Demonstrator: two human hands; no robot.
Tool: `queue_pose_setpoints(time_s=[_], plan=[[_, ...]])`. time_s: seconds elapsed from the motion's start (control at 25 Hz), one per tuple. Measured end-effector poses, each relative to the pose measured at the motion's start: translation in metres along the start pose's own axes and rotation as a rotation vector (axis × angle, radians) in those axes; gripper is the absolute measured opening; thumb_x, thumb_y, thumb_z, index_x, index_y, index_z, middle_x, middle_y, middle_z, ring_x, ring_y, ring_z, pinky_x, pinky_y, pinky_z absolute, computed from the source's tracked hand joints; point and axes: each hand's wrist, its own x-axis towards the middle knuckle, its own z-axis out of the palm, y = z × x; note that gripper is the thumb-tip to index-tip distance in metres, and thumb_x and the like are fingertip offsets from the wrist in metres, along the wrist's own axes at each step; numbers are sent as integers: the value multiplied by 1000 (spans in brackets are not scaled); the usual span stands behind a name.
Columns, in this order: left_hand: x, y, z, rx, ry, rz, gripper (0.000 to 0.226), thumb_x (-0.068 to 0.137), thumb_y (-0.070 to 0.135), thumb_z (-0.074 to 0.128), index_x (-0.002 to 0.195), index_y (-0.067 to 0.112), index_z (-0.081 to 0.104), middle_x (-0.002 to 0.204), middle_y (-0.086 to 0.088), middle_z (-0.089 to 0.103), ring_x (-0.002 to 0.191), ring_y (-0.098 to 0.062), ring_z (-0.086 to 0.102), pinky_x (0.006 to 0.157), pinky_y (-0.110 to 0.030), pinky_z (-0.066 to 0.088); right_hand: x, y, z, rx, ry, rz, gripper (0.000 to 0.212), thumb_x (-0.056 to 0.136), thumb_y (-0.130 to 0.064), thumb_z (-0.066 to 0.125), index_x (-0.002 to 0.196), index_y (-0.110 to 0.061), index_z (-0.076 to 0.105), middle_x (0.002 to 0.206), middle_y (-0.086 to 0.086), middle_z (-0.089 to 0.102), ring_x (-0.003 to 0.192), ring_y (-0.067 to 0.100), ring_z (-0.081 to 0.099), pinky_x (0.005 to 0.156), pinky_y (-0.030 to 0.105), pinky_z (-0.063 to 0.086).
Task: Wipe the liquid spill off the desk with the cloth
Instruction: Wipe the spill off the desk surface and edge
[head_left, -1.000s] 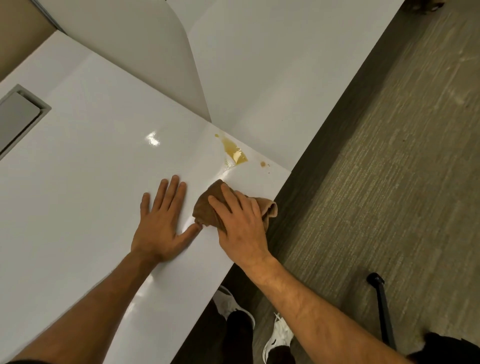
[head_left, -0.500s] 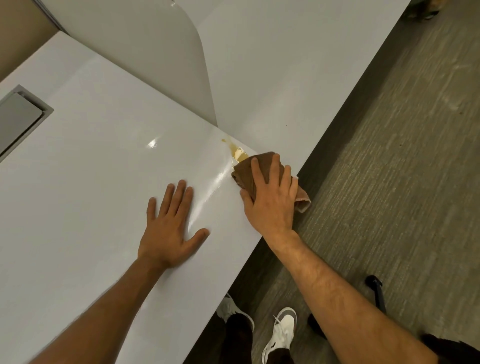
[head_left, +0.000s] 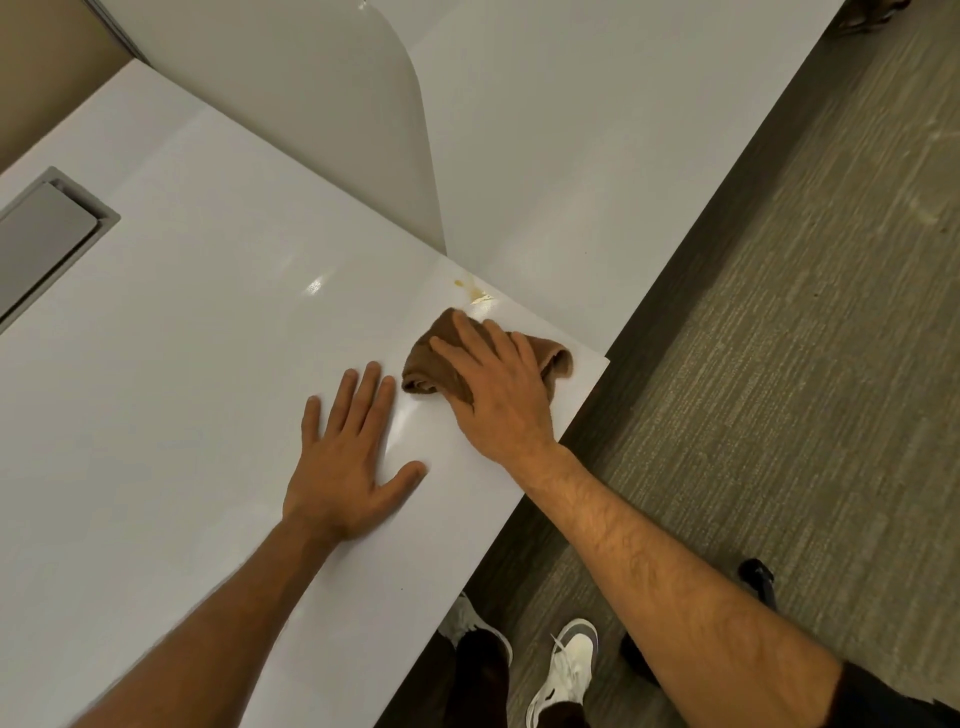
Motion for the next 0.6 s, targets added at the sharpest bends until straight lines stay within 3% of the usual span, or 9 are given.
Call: queue_pose_setpoints(time_s=[0.16, 0.36, 0.48, 0.6], plan=[[2, 1, 0, -9, 15, 5, 100, 91, 84, 15, 168, 23, -7, 177, 3, -15, 163, -20, -14, 130, -60, -2, -28, 10, 4, -75, -29, -127, 56, 95, -43, 56, 148, -27, 46, 159, 7, 42, 138, 35, 43, 112, 53, 34], [2, 1, 3, -13, 36, 15, 98, 92, 84, 16, 168, 28, -10, 177, 6, -16, 163, -18, -14, 130, -58, -4, -27, 13, 4, -147, 113, 407, 66, 94, -46, 55, 153, -23, 36, 162, 7, 37, 142, 36, 39, 114, 55, 31], [2, -1, 6, -21, 42, 18, 97, 94, 84, 19, 168, 28, -9, 177, 6, -16, 163, -18, -14, 130, -58, -5, 6, 3, 6, -121, 117, 511, 64, 96, -45, 48, 154, -21, 37, 163, 8, 35, 144, 38, 38, 114, 56, 29], [3, -2, 10, -30, 46, 22, 98, 94, 83, 22, 168, 27, -8, 177, 6, -15, 164, -19, -13, 130, -59, -4, 44, 9, 7, -57, 95, 465, 57, 99, -44, 51, 151, -22, 43, 161, 7, 40, 141, 35, 42, 113, 53, 30]])
